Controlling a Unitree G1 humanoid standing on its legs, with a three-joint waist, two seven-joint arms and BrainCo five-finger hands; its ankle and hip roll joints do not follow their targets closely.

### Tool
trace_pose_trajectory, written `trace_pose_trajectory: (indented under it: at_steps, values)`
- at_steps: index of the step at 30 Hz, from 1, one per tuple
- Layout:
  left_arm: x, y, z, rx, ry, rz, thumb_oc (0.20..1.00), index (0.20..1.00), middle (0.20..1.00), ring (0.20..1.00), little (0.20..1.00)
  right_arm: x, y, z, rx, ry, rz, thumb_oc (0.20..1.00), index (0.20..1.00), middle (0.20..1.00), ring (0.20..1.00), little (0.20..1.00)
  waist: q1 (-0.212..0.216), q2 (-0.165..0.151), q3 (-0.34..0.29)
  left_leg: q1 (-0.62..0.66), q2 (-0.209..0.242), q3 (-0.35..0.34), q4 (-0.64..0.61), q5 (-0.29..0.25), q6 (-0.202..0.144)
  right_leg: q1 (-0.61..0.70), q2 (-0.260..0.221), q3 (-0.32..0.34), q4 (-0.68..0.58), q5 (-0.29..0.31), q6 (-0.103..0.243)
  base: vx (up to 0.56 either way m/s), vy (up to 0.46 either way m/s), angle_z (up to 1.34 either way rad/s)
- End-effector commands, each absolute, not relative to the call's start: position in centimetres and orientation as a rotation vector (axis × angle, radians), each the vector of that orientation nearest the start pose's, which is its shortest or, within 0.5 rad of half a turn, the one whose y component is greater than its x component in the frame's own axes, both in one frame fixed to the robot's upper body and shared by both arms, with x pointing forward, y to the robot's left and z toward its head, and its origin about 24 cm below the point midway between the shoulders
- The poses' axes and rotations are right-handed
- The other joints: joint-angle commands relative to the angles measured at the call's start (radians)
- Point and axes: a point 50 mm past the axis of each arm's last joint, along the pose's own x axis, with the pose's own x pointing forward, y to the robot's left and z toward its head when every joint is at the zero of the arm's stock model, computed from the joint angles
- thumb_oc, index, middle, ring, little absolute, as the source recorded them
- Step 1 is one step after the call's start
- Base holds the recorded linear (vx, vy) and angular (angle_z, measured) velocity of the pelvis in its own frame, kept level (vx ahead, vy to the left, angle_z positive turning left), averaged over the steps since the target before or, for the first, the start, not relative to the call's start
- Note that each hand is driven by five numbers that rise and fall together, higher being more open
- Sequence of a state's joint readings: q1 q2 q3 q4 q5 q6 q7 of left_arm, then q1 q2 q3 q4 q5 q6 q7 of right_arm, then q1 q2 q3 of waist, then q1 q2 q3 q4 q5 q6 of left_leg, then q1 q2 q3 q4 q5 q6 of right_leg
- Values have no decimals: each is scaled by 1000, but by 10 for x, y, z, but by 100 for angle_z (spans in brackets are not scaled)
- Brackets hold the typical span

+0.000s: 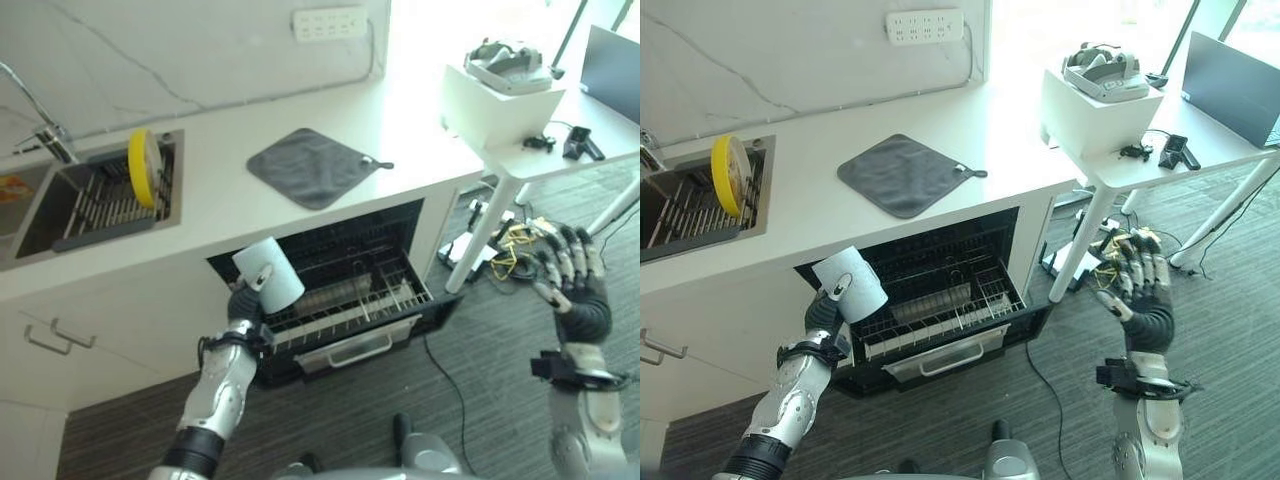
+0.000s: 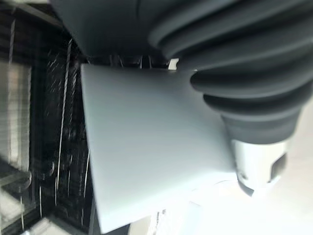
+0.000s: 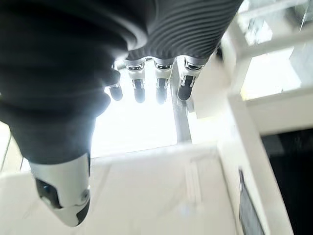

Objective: Place the dishes in the dishwasher.

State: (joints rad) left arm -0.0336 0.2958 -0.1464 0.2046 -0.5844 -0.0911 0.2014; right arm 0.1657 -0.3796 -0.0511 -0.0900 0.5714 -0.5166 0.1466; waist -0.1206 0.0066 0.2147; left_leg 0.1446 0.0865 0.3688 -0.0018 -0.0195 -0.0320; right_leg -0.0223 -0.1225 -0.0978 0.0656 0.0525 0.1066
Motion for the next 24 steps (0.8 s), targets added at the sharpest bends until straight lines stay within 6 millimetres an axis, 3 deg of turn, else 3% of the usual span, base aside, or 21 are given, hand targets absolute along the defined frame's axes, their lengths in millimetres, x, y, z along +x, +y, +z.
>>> trace_pose_trajectory:
  at_steps: [1,10,24]
  values:
    - [272,197,56,-93,-116,157,200,200,200,200,200,222,-218,115,147,-567,164,1000,1000,1000,1000,1000,32,-41,-7,-23,-8,-57,101,-78,23,58,-78,-95,9,-36,70,-12,-38,4]
    - [272,183,86,160,-375,220,200,200,200,200,200,246,-170,124,201,-517,376,1000,1000,1000,1000,1000,102,-50,-25,-5,-2,-88,75,-57,0,110,-74,-143,-25,-35,57,14,-50,12]
    - [265,165,94,200,-537,348,200,200,200,200,200,272,-139,135,278,-431,427,1000,1000,1000,1000,1000,176,-73,-22,21,0,-127,60,-60,-12,172,-72,-191,-46,-35,55,16,-49,15]
